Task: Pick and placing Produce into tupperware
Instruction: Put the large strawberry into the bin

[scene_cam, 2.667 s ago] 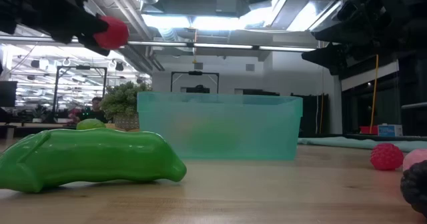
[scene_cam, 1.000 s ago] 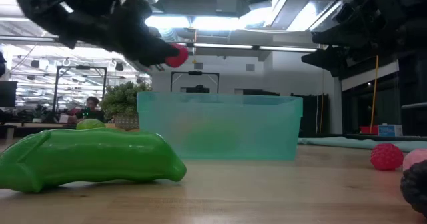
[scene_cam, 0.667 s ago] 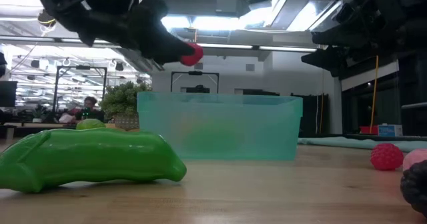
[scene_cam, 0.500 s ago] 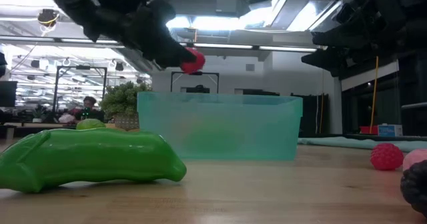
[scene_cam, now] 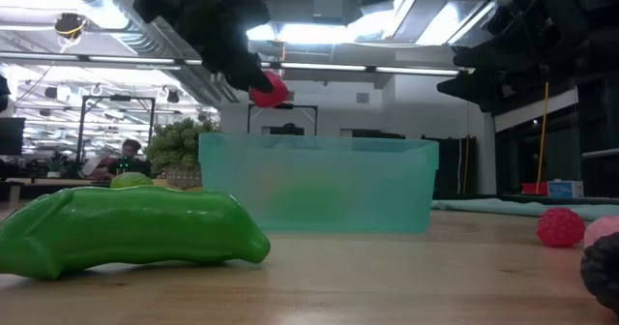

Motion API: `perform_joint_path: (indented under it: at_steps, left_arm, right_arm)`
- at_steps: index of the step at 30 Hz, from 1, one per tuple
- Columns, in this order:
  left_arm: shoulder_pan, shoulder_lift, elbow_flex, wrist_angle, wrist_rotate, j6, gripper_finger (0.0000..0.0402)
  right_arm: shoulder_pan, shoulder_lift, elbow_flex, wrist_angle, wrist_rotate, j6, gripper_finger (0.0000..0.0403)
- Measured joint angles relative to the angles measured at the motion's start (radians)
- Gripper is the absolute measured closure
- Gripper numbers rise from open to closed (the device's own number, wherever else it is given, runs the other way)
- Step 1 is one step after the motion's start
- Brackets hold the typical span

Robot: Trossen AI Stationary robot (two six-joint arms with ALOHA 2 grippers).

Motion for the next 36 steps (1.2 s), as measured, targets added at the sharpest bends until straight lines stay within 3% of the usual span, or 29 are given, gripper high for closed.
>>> perform_joint_path:
  at_steps: [8,36]
  left_arm:
    - [-0.014,0.0,0.104,-0.186,-0.001,-0.001,0.0233]
    - [-0.088,0.035,0.122,-0.138,-0.008,-0.076,0.0237]
  right_arm:
    - [0.0,0.0,0.0,0.0,0.0,0.002,0.0086]
    - [0.0,0.0,0.0,0.0,0.0,0.025,0.0086]
